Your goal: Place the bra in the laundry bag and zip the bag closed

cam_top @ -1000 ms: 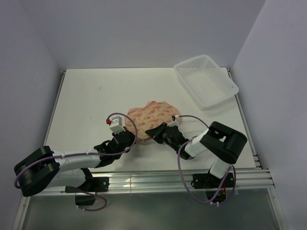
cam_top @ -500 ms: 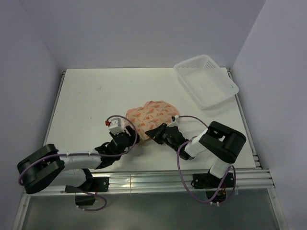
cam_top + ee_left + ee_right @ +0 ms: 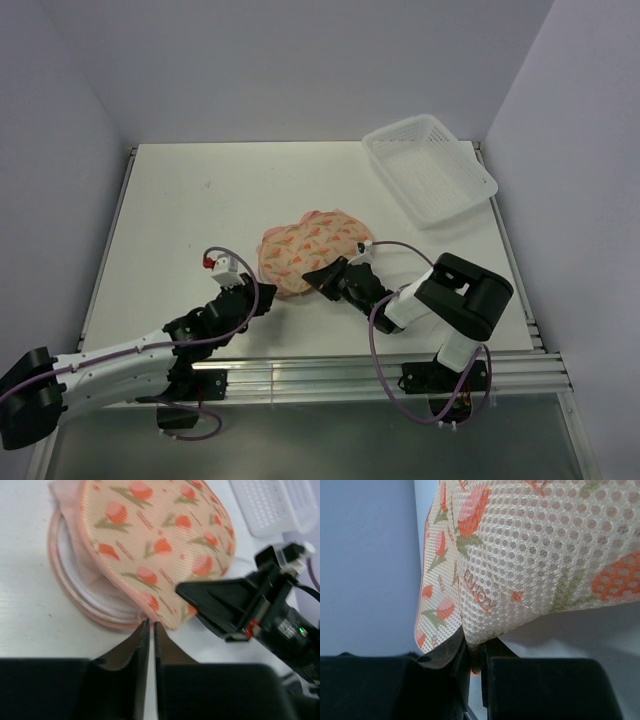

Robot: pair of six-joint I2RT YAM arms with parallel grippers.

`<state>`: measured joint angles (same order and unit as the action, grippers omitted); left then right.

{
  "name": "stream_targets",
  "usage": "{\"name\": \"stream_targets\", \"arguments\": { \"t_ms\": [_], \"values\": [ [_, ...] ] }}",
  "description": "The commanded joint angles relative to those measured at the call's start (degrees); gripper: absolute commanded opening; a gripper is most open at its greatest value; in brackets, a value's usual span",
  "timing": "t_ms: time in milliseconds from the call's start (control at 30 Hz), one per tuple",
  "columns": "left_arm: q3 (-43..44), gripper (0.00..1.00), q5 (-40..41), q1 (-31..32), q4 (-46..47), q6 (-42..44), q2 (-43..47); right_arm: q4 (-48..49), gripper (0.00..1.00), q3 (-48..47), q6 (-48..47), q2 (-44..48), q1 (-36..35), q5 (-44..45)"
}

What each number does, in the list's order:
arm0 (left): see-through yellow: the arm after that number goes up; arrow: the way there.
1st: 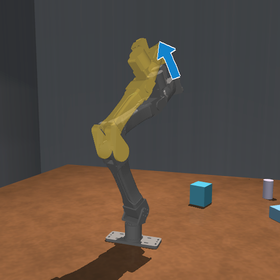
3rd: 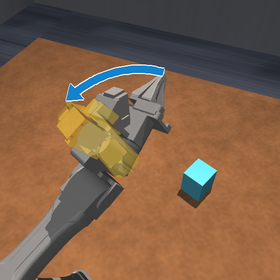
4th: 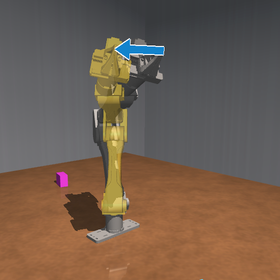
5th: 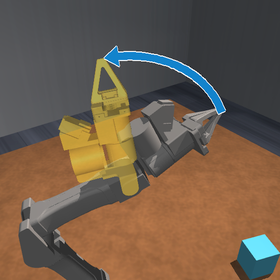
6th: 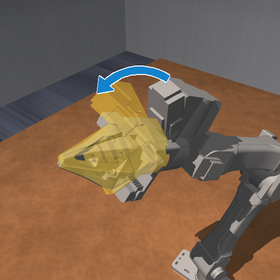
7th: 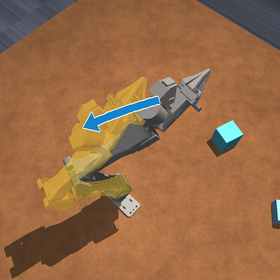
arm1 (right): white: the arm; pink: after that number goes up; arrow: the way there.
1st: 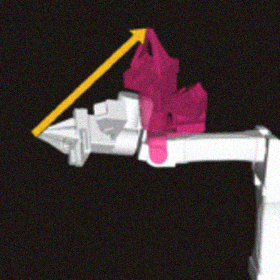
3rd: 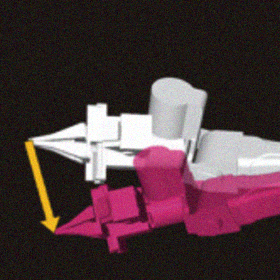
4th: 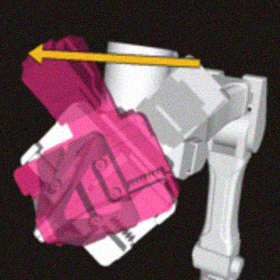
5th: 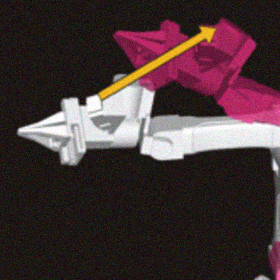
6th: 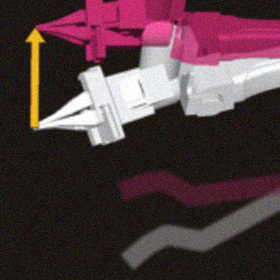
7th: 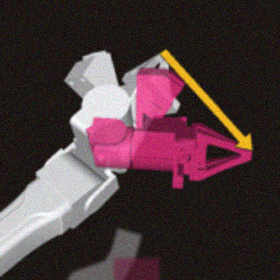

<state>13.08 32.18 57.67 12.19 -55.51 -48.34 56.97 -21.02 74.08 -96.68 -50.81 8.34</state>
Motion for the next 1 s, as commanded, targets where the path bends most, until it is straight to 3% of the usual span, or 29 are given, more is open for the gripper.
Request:
{"name": "stream_targets", "arguments": {
  "t_ms": [0, 133, 267, 367, 500, 600, 800, 867, 967],
  "values": [
    [-1.56, 0.11, -5.37, 2.18, -4.37, -1.01, 4.56, 2.18, 0.0, -1.92, -0.26, -0.26, -0.08, 0.8],
    [-0.96, 0.09, -3.19, 9.19, -3.4, -3.82, 3.17, 1.92, 0.0, -2.45, -0.26, -0.35, -0.08, 0.72],
    [2.72, 0.11, -0.46, 13.08, 1.77, -4.79, -8.74, 1.57, 0.0, -2.54, -0.43, -0.08, -0.08, 0.54],
    [6.85, 0.22, 3.49, 13.79, 2.76, -6.53, -18.15, 1.39, 0.0, -2.28, -0.43, 0.35, -0.08, 0.63],
    [10.03, 0.43, 8.68, 13.7, 4.32, -7.86, -24.43, 1.3, 0.0, -1.84, -0.61, 0.97, -0.08, 0.36],
    [11.87, 0.49, 9.73, 13.52, 5.39, -7.07, -26.89, 1.39, 0.0, -1.49, -0.52, 0.97, -0.08, 0.45],
    [14.34, 0.46, 12.64, 13.35, 3.55, -6.55, -30.23, 1.48, 0.0, -0.69, -0.87, 1.5, -0.08, 0.8],
    [15.21, 0.38, 14.65, 13.35, 1.97, -7.33, -31.02, 1.74, 0.0, -0.61, -0.7, 1.41, -0.17, 0.63],
    [15.92, 0.36, 15.89, 13.08, 2.49, -6.55, -32.34, 2.09, 0.0, -0.61, -0.61, 1.15, -0.08, 0.1]
  ]
}}
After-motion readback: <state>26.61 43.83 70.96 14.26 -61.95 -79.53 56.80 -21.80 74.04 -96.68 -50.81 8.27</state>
